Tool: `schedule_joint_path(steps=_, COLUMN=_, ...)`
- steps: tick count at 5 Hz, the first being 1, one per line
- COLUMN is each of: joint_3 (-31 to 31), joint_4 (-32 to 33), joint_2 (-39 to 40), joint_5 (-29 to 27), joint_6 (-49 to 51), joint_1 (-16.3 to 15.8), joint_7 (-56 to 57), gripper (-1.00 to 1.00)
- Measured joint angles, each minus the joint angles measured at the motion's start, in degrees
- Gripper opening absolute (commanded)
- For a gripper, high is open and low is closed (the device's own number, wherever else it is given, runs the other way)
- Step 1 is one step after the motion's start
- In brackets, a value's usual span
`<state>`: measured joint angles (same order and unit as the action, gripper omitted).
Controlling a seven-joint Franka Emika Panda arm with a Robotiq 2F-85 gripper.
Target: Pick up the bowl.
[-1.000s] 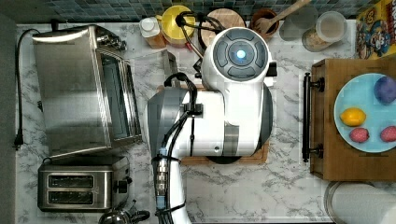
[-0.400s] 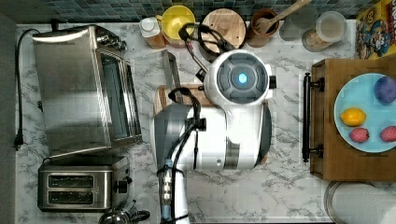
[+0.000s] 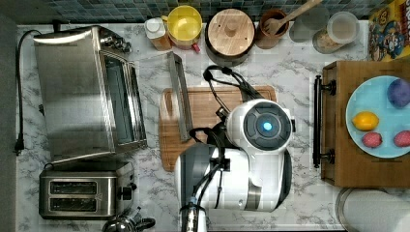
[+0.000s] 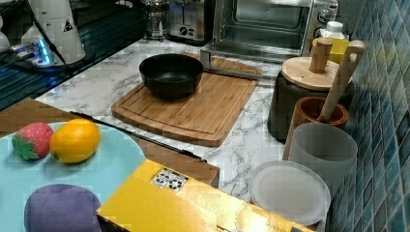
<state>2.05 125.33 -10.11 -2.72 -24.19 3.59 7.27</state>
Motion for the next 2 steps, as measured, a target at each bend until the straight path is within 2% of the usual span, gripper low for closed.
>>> schedule_joint_path(steps=1, joint_3=1.8, joint_4=2.4, joint_2=-0.4, joint_5=0.4, joint_6=-0.6, joint_1=0.9, joint_7=0.5, gripper=0.00)
schedule_joint_path(steps=2, joint_3=3.2, joint_4=3.6, joint_2=-0.1, joint_5=3.6, joint_6=-3.8, joint_1=2.2, joint_7=2.4, gripper=0.00)
